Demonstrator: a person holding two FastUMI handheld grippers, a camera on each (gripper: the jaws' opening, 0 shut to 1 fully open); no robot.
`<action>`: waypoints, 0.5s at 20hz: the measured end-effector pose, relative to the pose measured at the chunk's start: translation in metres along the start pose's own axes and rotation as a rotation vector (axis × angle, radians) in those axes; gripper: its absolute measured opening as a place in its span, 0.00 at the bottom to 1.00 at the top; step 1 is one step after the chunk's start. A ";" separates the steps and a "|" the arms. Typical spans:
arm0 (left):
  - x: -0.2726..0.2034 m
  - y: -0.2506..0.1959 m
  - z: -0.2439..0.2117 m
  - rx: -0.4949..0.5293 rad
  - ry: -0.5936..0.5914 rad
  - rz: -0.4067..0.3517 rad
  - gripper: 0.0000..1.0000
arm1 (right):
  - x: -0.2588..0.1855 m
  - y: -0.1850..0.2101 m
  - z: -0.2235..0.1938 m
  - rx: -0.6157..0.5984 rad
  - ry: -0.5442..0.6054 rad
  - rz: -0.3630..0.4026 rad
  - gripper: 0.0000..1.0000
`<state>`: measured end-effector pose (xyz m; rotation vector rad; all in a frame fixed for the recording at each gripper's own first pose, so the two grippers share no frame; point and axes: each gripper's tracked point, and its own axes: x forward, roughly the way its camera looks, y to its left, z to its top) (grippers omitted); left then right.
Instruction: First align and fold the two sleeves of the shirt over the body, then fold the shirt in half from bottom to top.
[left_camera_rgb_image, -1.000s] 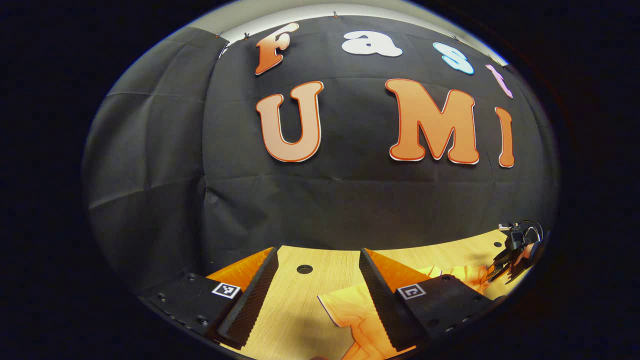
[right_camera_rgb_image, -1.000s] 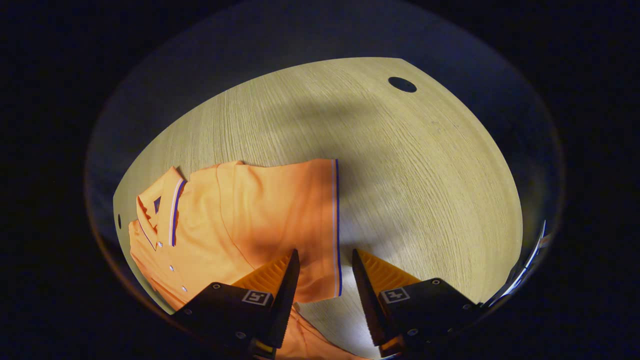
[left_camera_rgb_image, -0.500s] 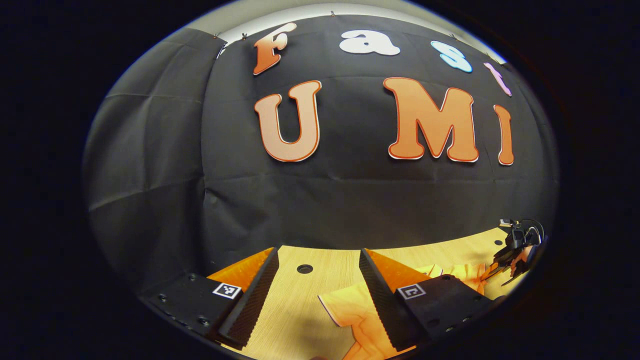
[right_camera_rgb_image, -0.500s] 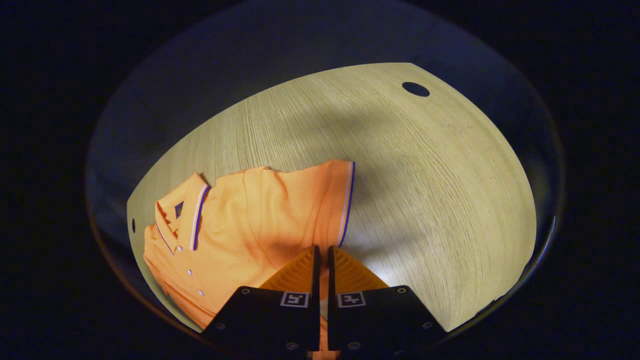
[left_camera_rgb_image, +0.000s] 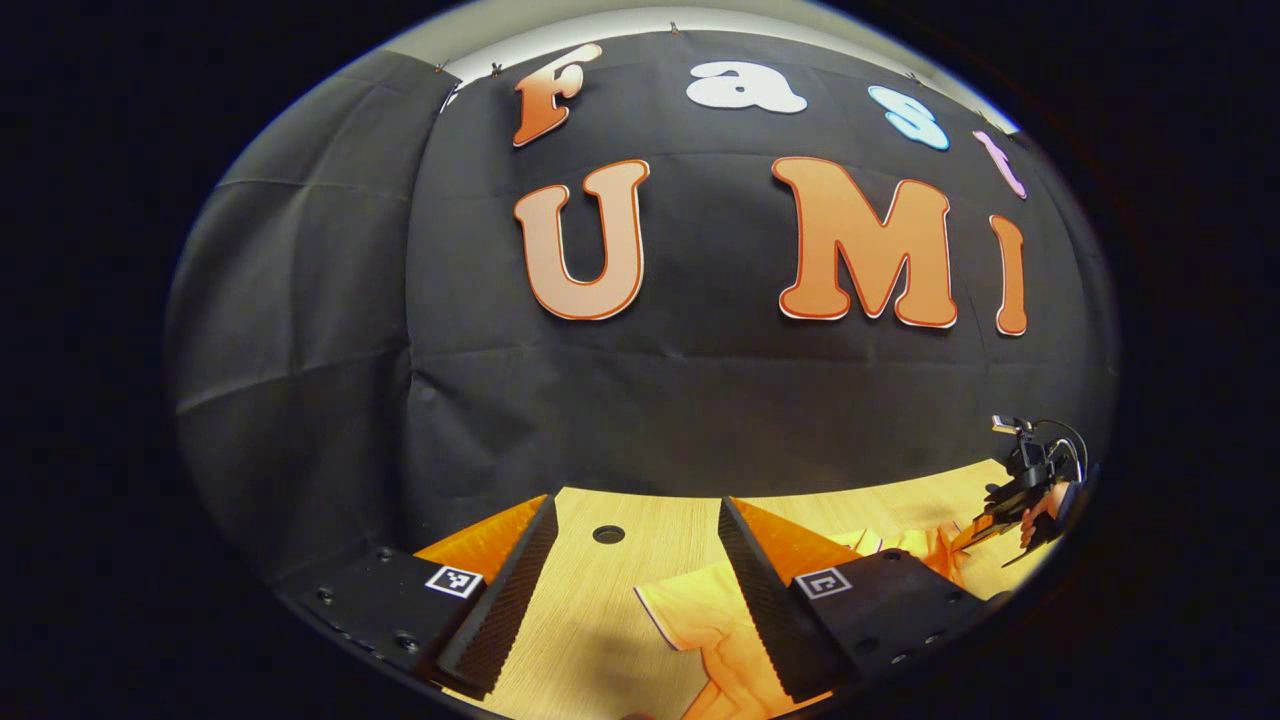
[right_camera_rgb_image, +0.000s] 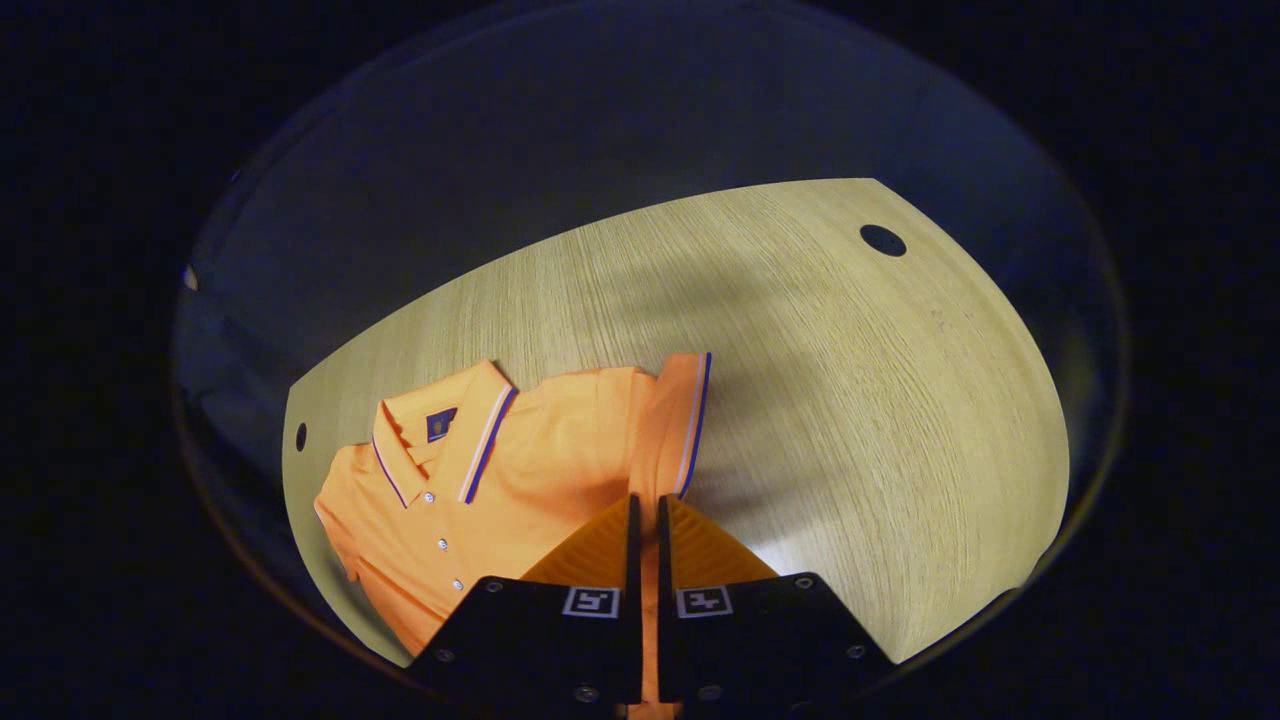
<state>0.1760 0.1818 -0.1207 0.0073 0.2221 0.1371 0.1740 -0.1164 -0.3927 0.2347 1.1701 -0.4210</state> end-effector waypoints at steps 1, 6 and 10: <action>-0.002 0.001 0.001 0.000 -0.001 0.002 0.97 | -0.003 0.006 0.002 -0.015 -0.010 0.013 0.06; -0.004 0.012 -0.005 -0.024 0.011 0.024 0.97 | -0.010 0.050 -0.007 -0.009 0.014 0.117 0.06; -0.007 0.021 -0.013 -0.031 0.022 0.038 0.97 | -0.022 0.078 -0.005 0.012 -0.012 0.183 0.19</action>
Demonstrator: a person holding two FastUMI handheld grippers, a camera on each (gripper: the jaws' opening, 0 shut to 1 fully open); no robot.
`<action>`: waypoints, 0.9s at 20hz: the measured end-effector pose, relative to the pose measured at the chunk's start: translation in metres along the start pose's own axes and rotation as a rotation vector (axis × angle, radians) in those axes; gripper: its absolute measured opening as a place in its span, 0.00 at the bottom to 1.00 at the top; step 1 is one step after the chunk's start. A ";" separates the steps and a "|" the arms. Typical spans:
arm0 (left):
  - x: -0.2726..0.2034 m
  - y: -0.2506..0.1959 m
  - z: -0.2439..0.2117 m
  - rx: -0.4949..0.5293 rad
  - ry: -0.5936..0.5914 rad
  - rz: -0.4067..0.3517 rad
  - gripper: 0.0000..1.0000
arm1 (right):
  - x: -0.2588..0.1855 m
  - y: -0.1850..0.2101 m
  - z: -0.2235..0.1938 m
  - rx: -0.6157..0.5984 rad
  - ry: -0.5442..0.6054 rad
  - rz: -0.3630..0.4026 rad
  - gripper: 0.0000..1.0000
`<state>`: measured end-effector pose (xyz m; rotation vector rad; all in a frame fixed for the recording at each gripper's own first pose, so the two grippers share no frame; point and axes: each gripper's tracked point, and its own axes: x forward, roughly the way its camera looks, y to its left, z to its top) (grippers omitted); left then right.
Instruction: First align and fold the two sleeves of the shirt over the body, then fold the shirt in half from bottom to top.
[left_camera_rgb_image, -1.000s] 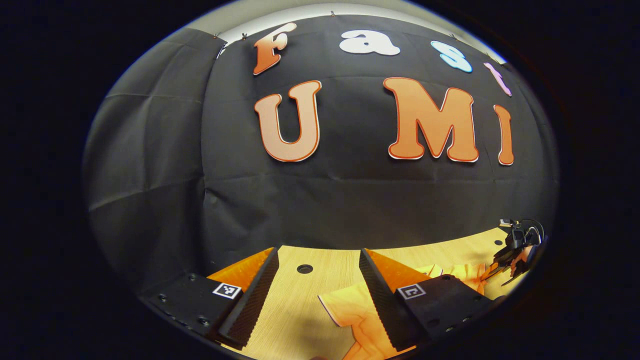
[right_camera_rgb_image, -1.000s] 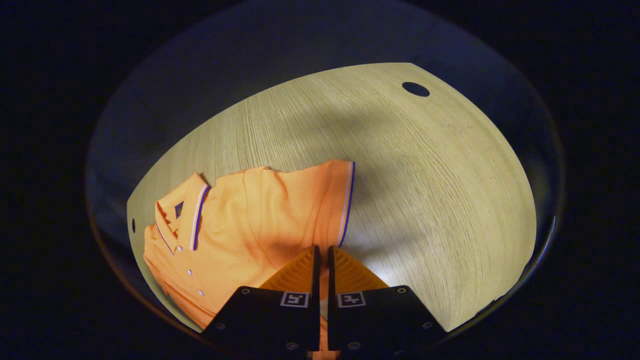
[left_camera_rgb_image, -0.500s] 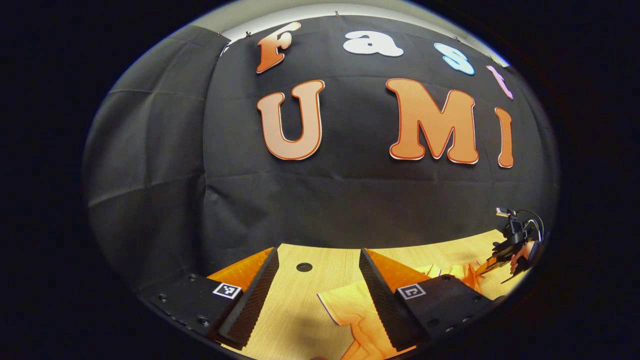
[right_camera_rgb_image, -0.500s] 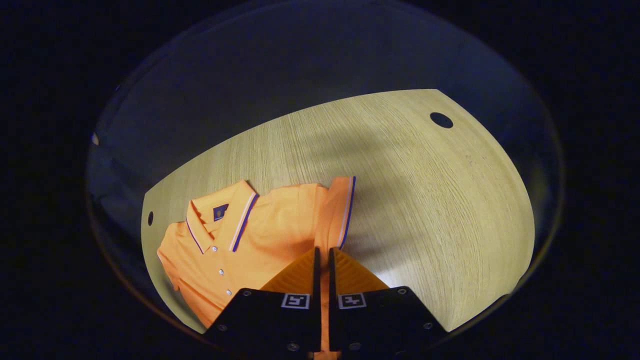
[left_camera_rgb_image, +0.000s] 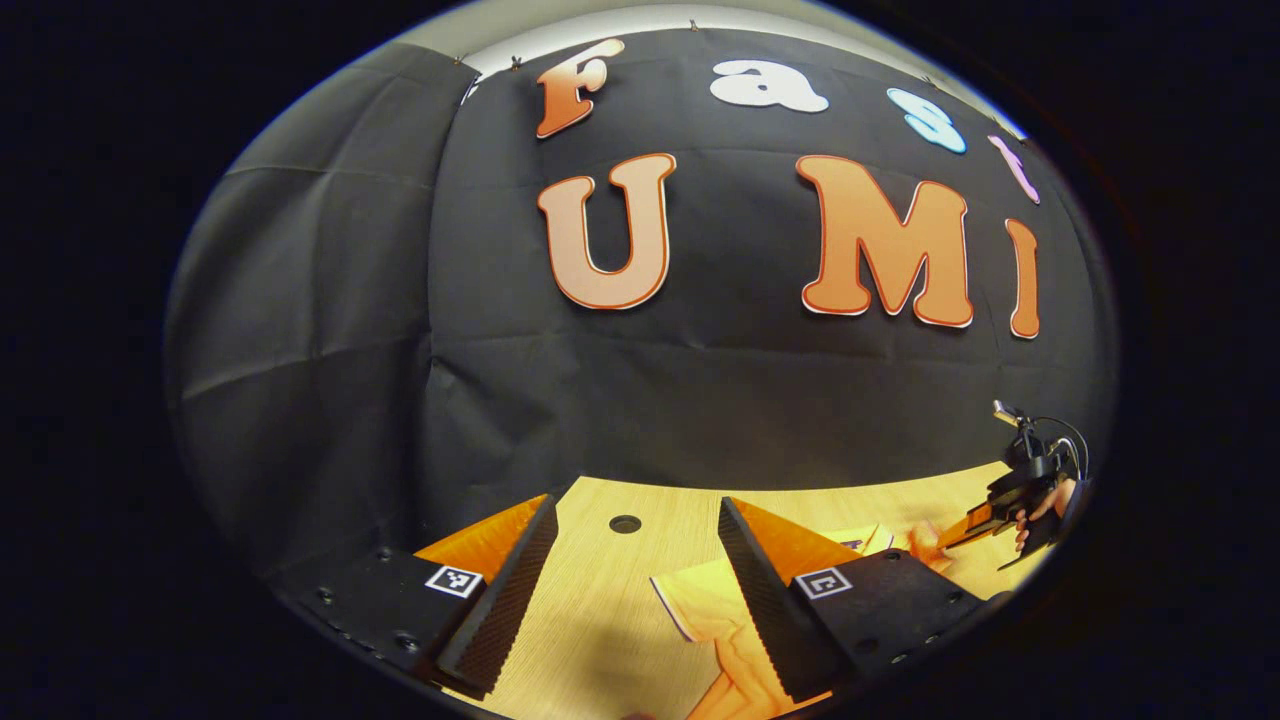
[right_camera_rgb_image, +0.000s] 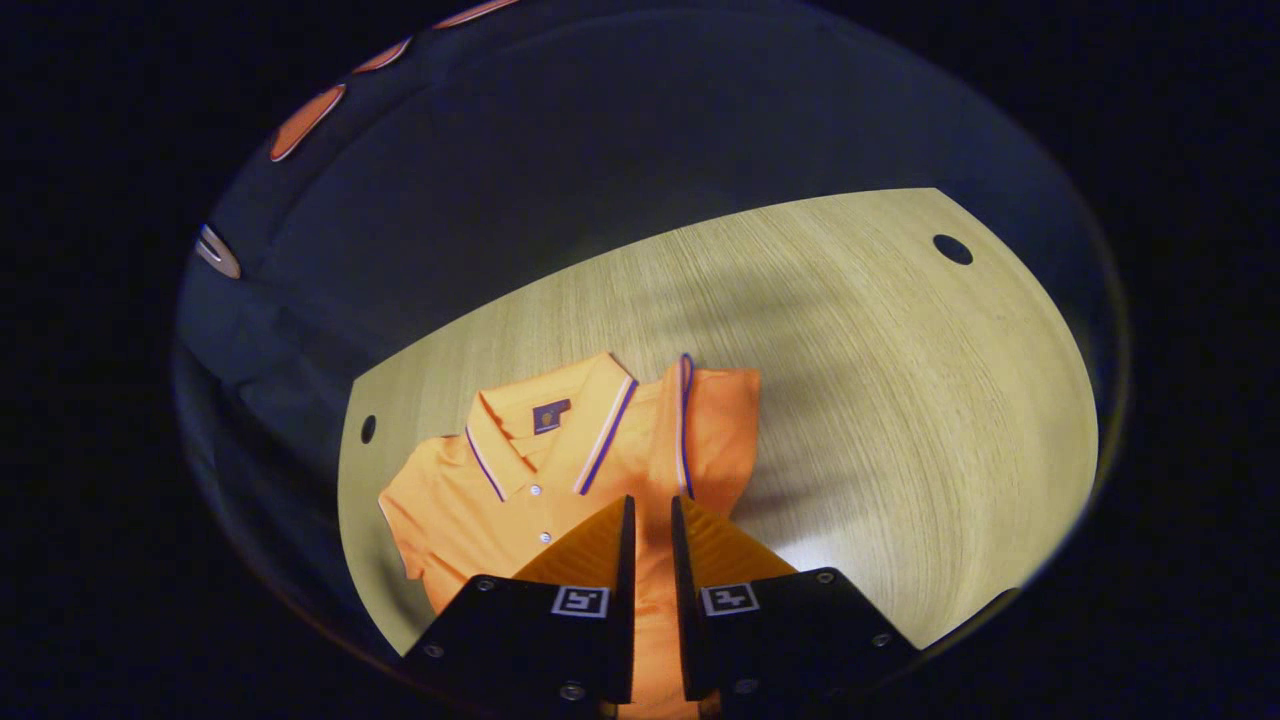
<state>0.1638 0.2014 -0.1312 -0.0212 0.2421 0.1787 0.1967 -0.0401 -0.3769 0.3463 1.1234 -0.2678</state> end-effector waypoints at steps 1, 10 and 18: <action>-0.002 0.002 -0.001 -0.004 0.003 0.002 0.97 | -0.003 0.017 0.002 0.011 -0.004 0.061 0.21; -0.009 -0.010 -0.004 -0.010 0.018 -0.065 0.97 | -0.066 0.001 0.019 -0.159 -0.192 0.002 0.63; 0.010 -0.048 -0.026 0.030 0.147 -0.218 0.97 | -0.180 -0.003 0.018 -0.240 -0.487 -0.061 0.91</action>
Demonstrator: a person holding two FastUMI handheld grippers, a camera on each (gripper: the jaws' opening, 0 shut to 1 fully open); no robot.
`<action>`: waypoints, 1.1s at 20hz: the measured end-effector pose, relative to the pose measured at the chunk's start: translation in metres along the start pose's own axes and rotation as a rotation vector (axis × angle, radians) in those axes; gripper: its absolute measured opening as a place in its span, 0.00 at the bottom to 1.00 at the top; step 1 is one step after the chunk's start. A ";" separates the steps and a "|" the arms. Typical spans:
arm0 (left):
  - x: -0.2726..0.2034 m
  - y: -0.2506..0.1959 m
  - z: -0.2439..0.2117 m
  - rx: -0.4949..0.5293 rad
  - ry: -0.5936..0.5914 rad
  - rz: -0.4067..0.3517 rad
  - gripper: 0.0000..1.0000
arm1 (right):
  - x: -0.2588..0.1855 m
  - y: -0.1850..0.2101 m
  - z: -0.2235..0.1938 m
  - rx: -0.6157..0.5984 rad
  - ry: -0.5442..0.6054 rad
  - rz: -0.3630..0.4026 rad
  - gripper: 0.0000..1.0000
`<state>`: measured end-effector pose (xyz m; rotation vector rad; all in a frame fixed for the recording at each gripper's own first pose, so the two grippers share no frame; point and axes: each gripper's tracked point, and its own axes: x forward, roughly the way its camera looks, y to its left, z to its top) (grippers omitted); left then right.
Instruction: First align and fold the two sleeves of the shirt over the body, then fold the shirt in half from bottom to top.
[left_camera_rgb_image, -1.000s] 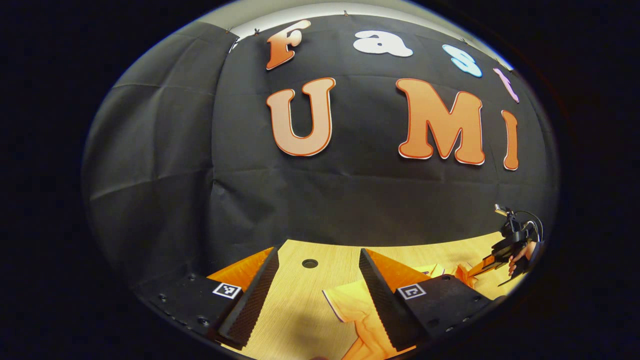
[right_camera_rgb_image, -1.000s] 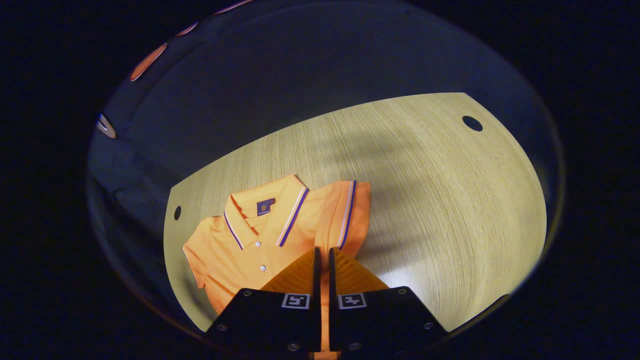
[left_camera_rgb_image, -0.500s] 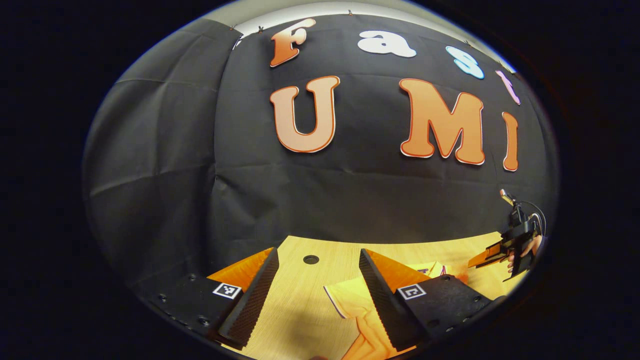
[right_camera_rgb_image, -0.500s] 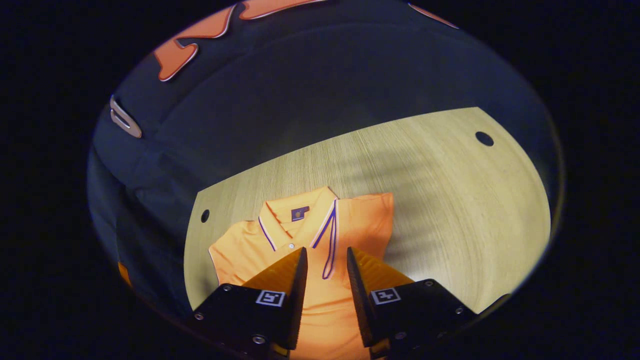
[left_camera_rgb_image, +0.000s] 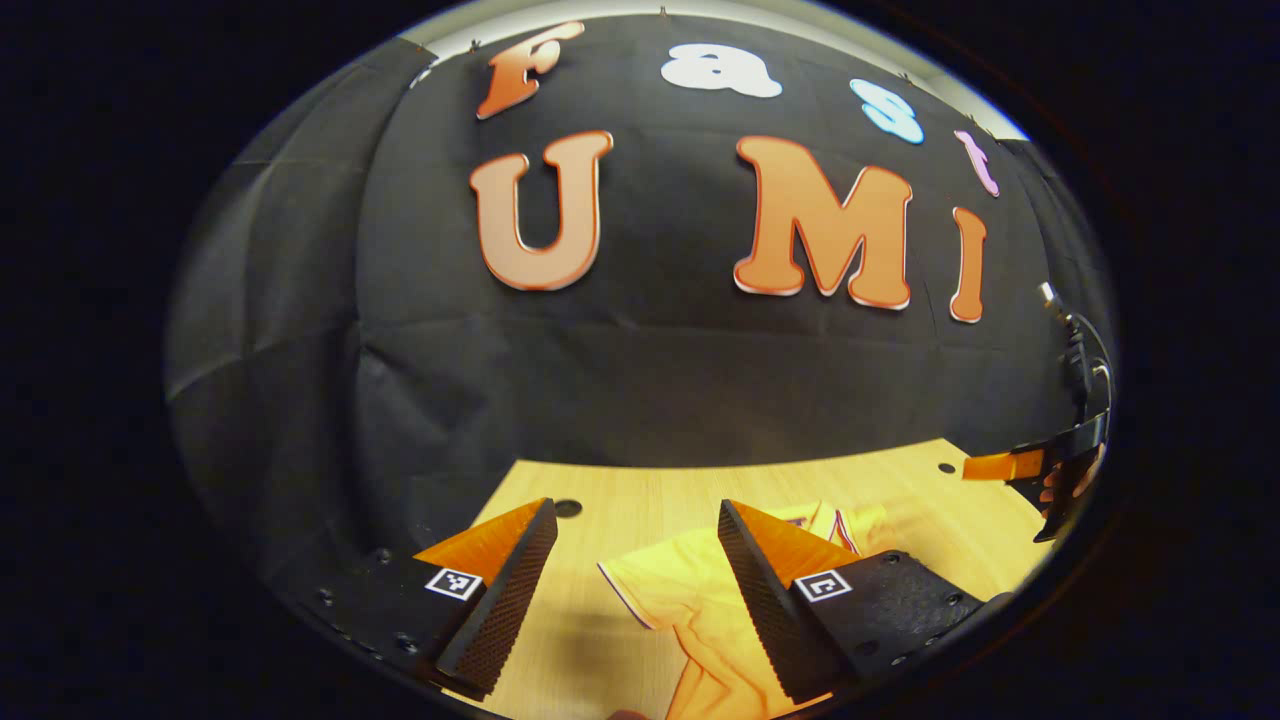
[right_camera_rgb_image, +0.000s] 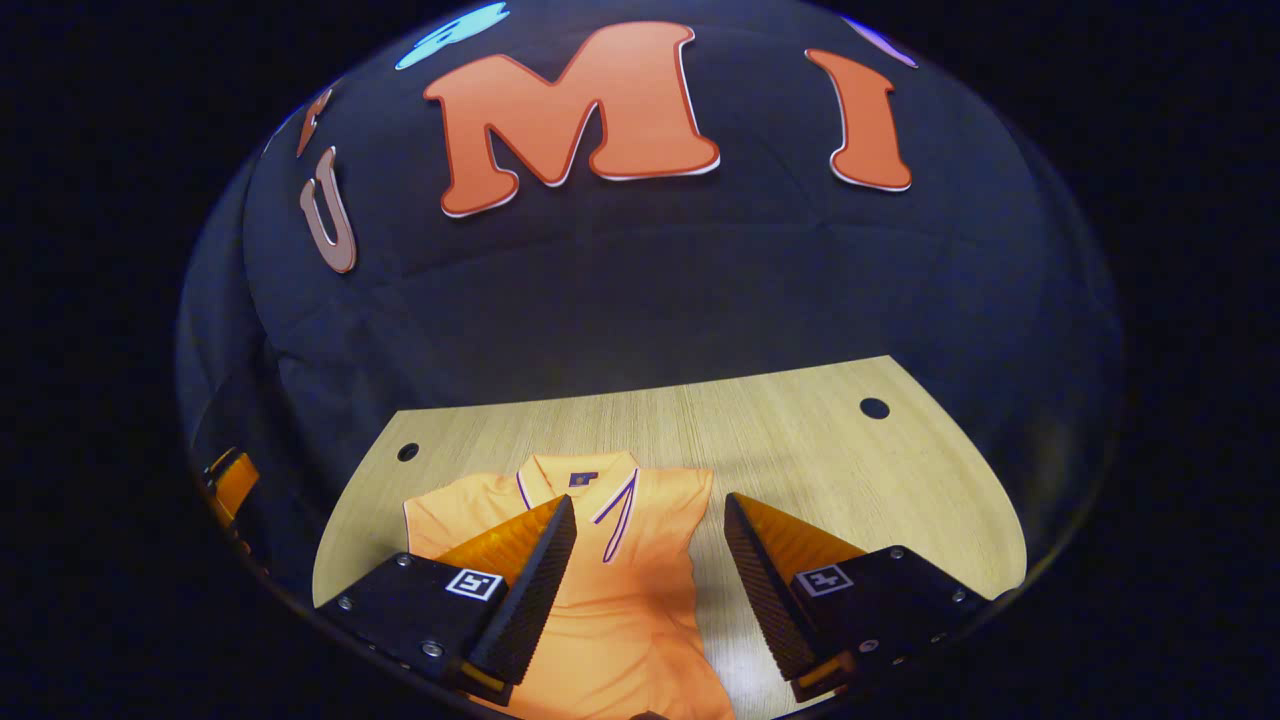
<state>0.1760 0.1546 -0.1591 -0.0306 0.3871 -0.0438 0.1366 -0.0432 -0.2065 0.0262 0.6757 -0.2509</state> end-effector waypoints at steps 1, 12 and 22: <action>0.010 -0.002 -0.011 -0.010 0.067 -0.007 0.97 | -0.011 -0.003 0.006 0.003 -0.028 -0.011 0.92; 0.117 -0.010 -0.132 -0.185 0.686 -0.001 0.98 | -0.087 -0.052 0.059 0.007 -0.259 -0.130 0.93; 0.173 0.006 -0.203 -0.272 0.982 0.115 0.98 | -0.113 -0.067 0.072 -0.028 -0.307 -0.157 0.95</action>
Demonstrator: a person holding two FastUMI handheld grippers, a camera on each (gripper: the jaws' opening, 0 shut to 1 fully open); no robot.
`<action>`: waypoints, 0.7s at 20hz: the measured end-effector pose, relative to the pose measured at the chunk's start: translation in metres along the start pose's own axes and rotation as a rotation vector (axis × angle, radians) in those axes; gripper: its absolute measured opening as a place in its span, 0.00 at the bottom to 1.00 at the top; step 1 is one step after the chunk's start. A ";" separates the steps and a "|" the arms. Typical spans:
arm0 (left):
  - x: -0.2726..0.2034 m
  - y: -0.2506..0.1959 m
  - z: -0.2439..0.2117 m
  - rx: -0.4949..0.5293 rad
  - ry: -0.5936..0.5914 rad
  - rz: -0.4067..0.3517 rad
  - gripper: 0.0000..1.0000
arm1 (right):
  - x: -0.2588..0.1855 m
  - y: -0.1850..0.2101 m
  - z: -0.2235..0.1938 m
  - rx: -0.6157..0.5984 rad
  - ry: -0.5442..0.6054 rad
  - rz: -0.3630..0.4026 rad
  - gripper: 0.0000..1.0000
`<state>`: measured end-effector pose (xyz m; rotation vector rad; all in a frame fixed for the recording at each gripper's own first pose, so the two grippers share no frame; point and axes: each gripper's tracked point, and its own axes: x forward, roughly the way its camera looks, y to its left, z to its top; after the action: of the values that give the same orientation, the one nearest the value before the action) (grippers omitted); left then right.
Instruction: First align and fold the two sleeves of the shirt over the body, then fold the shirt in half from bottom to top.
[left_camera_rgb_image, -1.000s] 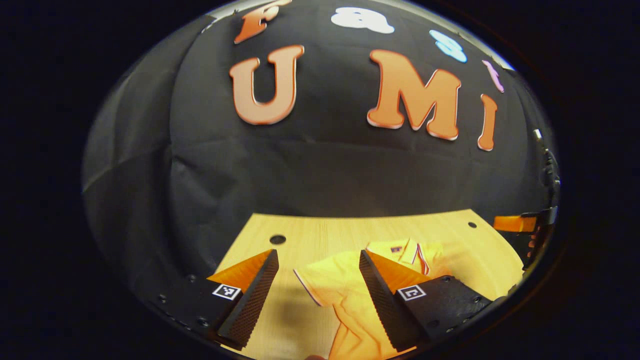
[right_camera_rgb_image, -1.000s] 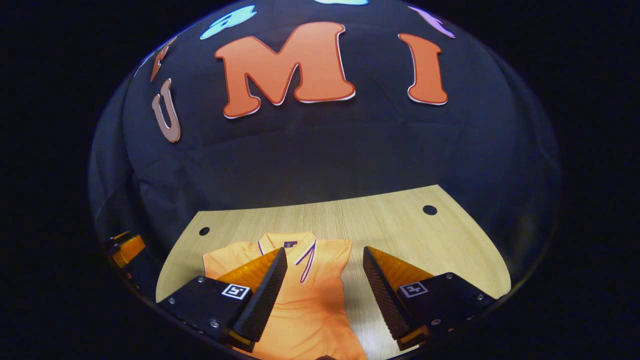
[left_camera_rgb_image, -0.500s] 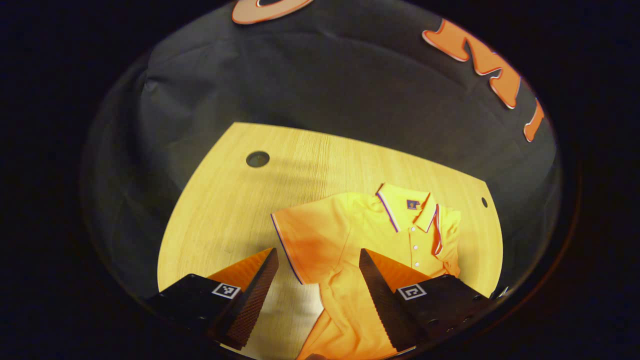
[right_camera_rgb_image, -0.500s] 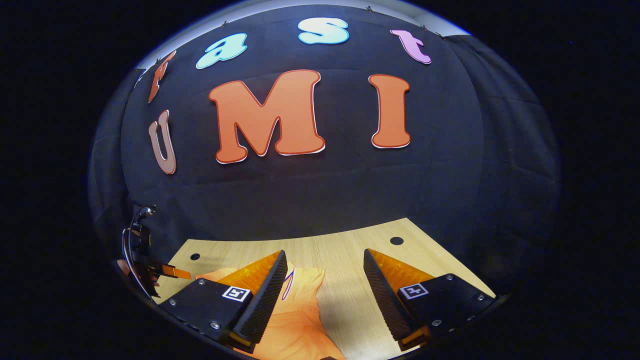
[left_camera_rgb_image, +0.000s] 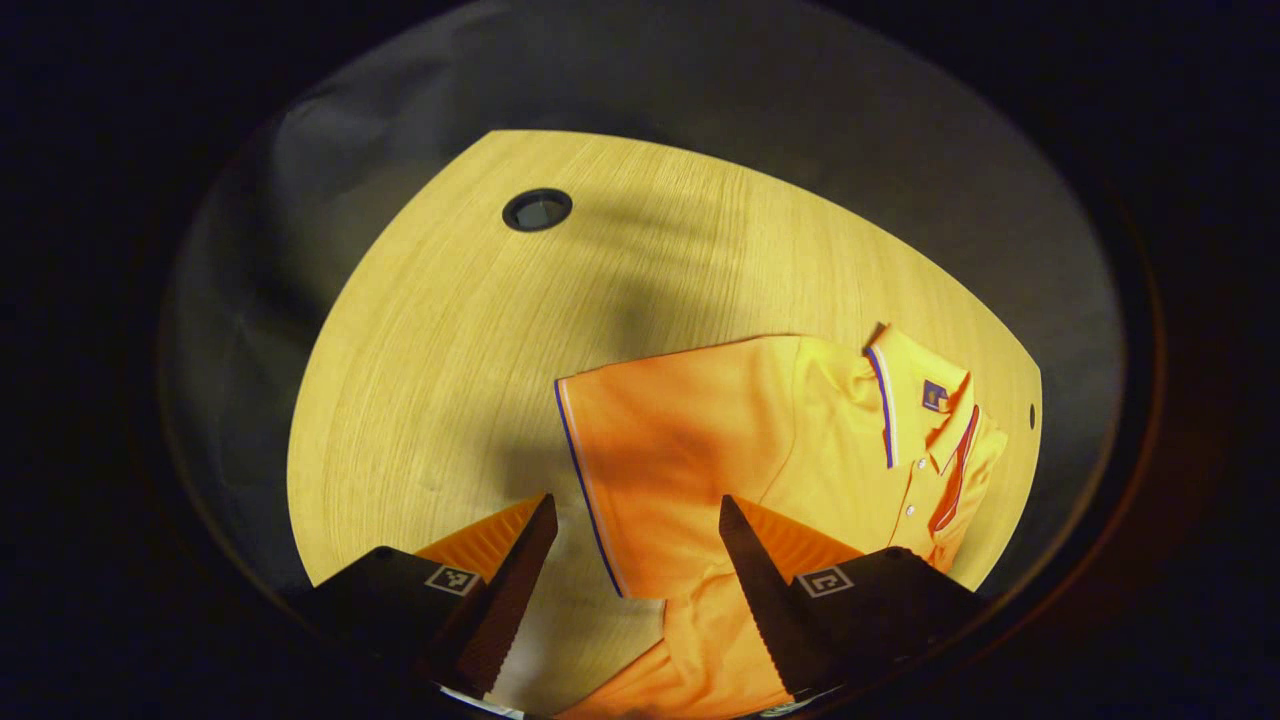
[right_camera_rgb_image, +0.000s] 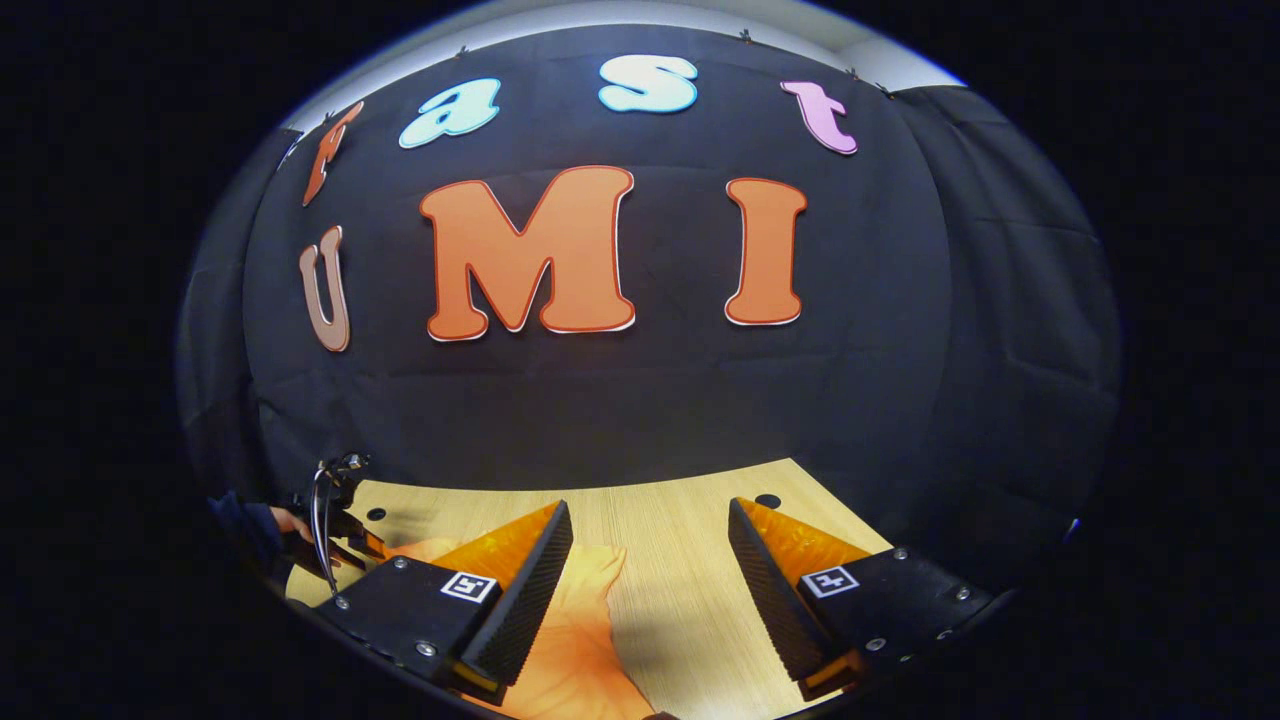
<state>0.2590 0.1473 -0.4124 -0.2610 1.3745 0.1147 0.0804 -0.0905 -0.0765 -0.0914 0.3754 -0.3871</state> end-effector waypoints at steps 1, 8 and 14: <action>0.005 0.007 0.001 0.005 0.016 0.035 0.98 | 0.000 -0.002 0.001 -0.003 0.000 0.000 0.95; 0.021 0.008 0.003 0.054 0.028 0.094 0.88 | -0.001 -0.005 -0.015 -0.025 0.003 0.011 0.95; 0.017 -0.019 0.004 0.114 -0.014 -0.035 0.04 | 0.010 -0.006 -0.019 -0.026 0.016 0.033 0.95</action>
<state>0.2704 0.1290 -0.4261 -0.1884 1.3566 0.0093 0.0800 -0.1003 -0.0964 -0.1071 0.3972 -0.3510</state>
